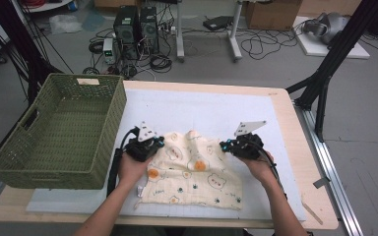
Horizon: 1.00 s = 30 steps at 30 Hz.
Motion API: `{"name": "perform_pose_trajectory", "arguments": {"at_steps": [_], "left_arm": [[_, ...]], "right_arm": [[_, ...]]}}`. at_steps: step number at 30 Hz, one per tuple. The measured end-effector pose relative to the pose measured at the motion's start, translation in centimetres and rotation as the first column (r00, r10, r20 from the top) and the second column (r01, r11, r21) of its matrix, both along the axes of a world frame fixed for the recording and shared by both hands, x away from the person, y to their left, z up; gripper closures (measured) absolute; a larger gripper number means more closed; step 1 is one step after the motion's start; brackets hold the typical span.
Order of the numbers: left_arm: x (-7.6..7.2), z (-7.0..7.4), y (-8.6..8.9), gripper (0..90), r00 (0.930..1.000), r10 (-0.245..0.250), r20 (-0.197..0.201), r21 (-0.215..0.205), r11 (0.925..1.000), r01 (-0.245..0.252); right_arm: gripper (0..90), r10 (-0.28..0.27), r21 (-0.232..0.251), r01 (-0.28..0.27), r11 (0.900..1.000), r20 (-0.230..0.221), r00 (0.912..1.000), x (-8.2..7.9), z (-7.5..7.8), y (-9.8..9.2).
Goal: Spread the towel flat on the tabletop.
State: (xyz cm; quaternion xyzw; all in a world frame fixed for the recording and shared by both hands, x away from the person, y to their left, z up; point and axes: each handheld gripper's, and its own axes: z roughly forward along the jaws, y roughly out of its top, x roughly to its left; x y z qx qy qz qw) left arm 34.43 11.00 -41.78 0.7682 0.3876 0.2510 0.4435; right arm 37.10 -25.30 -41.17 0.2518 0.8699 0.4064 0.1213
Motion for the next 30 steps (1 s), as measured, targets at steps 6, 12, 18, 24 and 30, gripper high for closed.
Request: {"name": "perform_pose_trajectory", "arguments": {"at_steps": [6,12,18,24,30], "left_arm": [[0.4,-0.6,1.0,66.7,0.9977,0.056,-0.038,0.001,0.9984,-0.056],[0.0,-1.2,0.8,65.2,0.9950,-0.032,-0.095,0.040,0.9985,0.036],[-2.0,-1.4,1.5,64.0,0.9872,-0.107,-0.118,0.030,0.9934,0.111],[-5.1,-1.8,2.2,54.9,0.9775,-0.149,-0.149,0.010,0.9882,0.153],[-7.8,-1.9,2.6,56.7,0.9536,-0.256,-0.159,0.027,0.9644,0.263]], "right_arm": [[69.8,-0.118,0.069,0.115,0.991,0.038,0.9923,0.3,1.4,-1.6],[64.4,-0.017,0.033,0.017,0.999,-0.009,0.9998,-2.0,-0.4,-1.2],[59.6,0.071,0.054,-0.069,0.996,-0.034,0.9969,-5.6,-1.5,-1.9],[59.7,0.129,0.037,-0.126,0.991,-0.090,0.9875,-8.3,-2.9,-2.5],[63.2,0.176,0.017,-0.175,0.984,-0.113,0.9779,-9.8,-3.4,-2.0]]}}
